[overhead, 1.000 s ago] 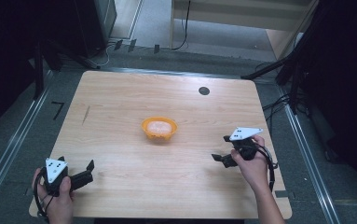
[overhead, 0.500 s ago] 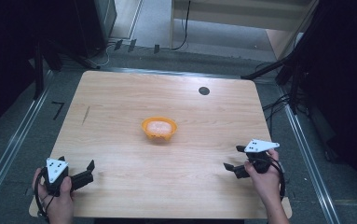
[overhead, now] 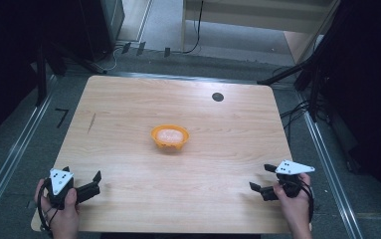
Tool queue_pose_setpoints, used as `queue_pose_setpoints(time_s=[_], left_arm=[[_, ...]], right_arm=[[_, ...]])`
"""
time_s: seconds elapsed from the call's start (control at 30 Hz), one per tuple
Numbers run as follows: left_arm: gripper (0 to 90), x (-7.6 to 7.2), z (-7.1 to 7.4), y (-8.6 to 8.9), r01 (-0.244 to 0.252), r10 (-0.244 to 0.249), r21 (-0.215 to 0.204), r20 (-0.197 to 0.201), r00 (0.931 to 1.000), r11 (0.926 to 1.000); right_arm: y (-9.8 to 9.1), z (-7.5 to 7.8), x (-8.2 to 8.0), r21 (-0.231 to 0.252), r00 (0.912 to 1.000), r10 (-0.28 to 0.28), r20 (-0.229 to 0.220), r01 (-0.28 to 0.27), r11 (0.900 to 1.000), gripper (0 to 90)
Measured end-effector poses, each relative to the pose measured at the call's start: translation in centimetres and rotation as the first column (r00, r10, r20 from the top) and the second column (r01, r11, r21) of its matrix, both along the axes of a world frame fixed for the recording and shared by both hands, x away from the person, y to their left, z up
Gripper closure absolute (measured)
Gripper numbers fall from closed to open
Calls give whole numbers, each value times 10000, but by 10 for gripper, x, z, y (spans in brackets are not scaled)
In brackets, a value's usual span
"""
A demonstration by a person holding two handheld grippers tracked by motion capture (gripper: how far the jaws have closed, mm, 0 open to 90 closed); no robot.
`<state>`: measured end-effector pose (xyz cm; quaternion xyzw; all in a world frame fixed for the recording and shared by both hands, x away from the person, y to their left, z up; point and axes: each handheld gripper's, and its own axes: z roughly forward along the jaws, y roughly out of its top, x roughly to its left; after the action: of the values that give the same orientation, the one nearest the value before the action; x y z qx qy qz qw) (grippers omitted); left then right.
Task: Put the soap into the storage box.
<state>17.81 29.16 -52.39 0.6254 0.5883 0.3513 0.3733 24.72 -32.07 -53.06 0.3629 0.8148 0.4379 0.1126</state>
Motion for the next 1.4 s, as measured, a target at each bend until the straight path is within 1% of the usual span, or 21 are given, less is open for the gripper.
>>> queue_pose_setpoints(time_s=[0.07,0.1,0.13,0.17,0.23,0.27,0.43,0.5,0.53,0.67,0.7,0.83,1.13,1.27,1.33,1.37,1.4], left_arm=[[0,0,0,0,11,-11,5,-3,10000,10000],[0,0,0,0,13,-13,7,-5,10000,10000],[0,0,0,0,11,-11,13,-3,10000,10000],[0,0,0,0,13,-13,18,-1,10000,10000],[0,0,0,0,12,-12,44,-5,10000,10000],[0,0,0,-1,5,-5,62,-4,10000,10000],[0,0,0,-1,7,-7,78,0,10000,10000],[0,0,0,-1,8,-8,83,5,10000,10000],[0,0,0,-1,20,-20,98,-5,10000,9999],[0,0,0,-1,36,-36,151,-17,10000,9999],[0,0,0,-1,33,-32,157,-20,10000,9999],[0,0,0,-2,27,-27,191,-11,10000,9998],[0,0,0,-3,22,-22,231,-1,10000,9997],[0,0,0,-3,12,-12,272,-4,10000,9996],[0,0,0,-3,31,-30,294,-12,10000,9996],[0,0,0,-3,41,-41,298,-9,10000,9995],[0,0,0,-3,37,-37,300,-10,10000,9995]], right_arm=[[-5,-1,-4,90,9999,-156,24,155,9998,49],[-8,-1,-6,143,9999,-152,38,152,9998,15],[-9,-1,-7,129,9998,-188,43,188,9997,0],[-11,-1,-9,89,9993,-337,129,336,9994,0],[-17,-2,-13,222,9991,-420,83,418,9989,0],[-19,-3,-15,200,9987,-506,102,504,9985,0],[-28,-7,-23,293,9980,-623,64,621,9976,0],[-32,-9,-26,258,9974,-715,89,713,9971,0],[-35,-9,-28,340,9972,-747,80,744,9966,0],[-44,-11,-35,394,9959,-900,75,896,9952,0],[-47,-11,-38,417,9949,-1007,107,1002,9941,0],[-54,-13,-43,511,9941,-1076,143,1067,9930,0],[-68,-17,-56,700,9885,-1496,217,1478,9865,0],[-73,-22,-61,963,9863,-1638,179,1614,9822,0],[-75,-25,-62,970,9854,-1696,168,1672,9811,0],[-76,-26,-63,992,9846,-1739,202,1711,9802,0],[-77,-25,-63,1118,9834,-1791,274,1751,9782,0]])
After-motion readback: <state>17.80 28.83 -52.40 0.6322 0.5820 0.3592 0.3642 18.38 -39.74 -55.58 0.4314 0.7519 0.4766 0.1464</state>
